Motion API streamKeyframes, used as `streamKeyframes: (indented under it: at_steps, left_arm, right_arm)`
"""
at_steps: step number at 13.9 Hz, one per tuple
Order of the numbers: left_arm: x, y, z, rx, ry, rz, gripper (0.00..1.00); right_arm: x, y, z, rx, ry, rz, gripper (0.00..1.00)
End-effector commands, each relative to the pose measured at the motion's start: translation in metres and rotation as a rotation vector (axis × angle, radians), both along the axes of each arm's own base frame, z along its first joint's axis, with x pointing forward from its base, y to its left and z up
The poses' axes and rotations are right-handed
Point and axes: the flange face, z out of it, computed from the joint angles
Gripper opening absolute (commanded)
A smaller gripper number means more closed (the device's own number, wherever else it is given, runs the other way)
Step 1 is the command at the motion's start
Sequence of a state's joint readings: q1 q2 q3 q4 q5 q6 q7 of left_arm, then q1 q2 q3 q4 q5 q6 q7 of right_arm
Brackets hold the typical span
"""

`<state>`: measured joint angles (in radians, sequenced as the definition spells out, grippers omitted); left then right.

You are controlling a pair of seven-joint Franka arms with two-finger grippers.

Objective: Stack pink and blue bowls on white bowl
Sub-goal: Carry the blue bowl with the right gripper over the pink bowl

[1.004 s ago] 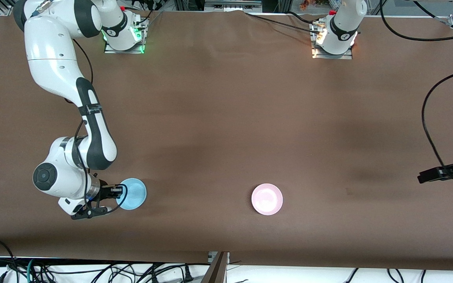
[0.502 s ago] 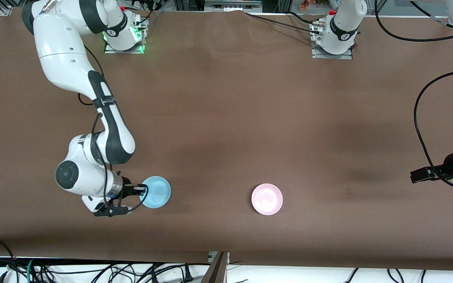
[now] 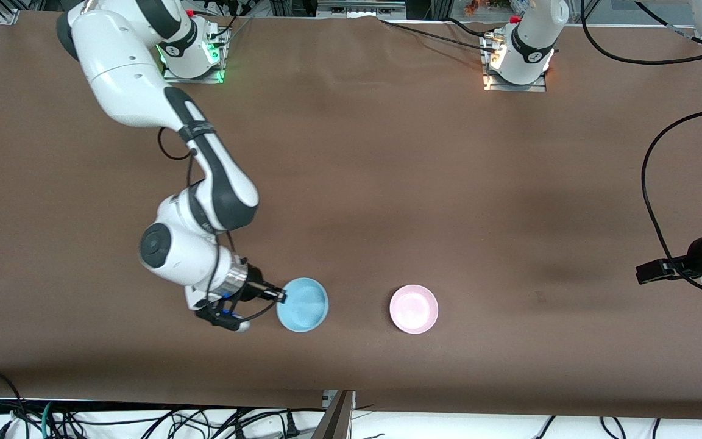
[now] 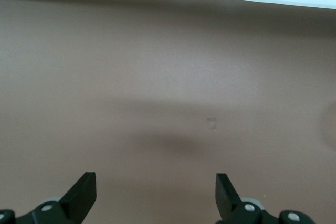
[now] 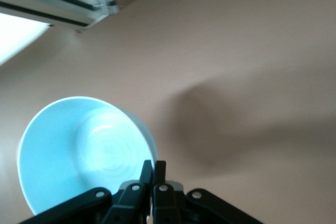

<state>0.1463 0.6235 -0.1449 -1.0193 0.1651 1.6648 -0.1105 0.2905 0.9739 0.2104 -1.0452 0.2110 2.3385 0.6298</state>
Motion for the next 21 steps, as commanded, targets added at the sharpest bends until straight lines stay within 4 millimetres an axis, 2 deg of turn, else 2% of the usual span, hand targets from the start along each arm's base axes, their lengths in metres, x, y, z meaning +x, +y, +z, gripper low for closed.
streamKeyframes:
  at_steps: [1, 3, 5, 10, 13, 18, 20, 21]
  left_arm:
    - [-0.006, -0.001, 0.007, 0.023, -0.002, -0.007, 1.0]
    - [-0.006, -0.001, 0.007, 0.024, -0.002, -0.007, 1.0]
    - [-0.006, -0.002, 0.006, 0.024, 0.0, -0.009, 1.0]
    - [-0.006, -0.002, 0.006, 0.024, 0.0, -0.009, 1.0]
    - [-0.006, -0.002, 0.006, 0.024, 0.0, -0.009, 1.0]
    - [-0.007, -0.002, 0.005, 0.024, 0.003, -0.009, 1.0]
    - [-0.007, -0.002, 0.005, 0.024, 0.006, -0.008, 1.0]
    - [-0.007, -0.002, 0.004, 0.024, 0.007, -0.008, 1.0]
  right_arm:
    - [-0.013, 0.049, -0.013, 0.097, -0.026, -0.088, 0.0]
    - [-0.018, 0.077, -0.009, 0.186, -0.049, -0.147, 0.0]
    - [-0.028, 0.101, -0.013, 0.222, -0.069, -0.162, 0.0]
    - [-0.06, 0.151, -0.036, 0.273, -0.101, -0.175, 0.0]
    - [-0.069, 0.163, -0.044, 0.28, -0.103, -0.17, 0.0]
    - [-0.064, 0.165, -0.036, 0.306, -0.14, -0.174, 0.0]
    - [-0.063, 0.168, -0.043, 0.32, -0.136, -0.178, 0.0]
    - [-0.066, 0.174, -0.039, 0.331, -0.14, -0.172, 0.0]
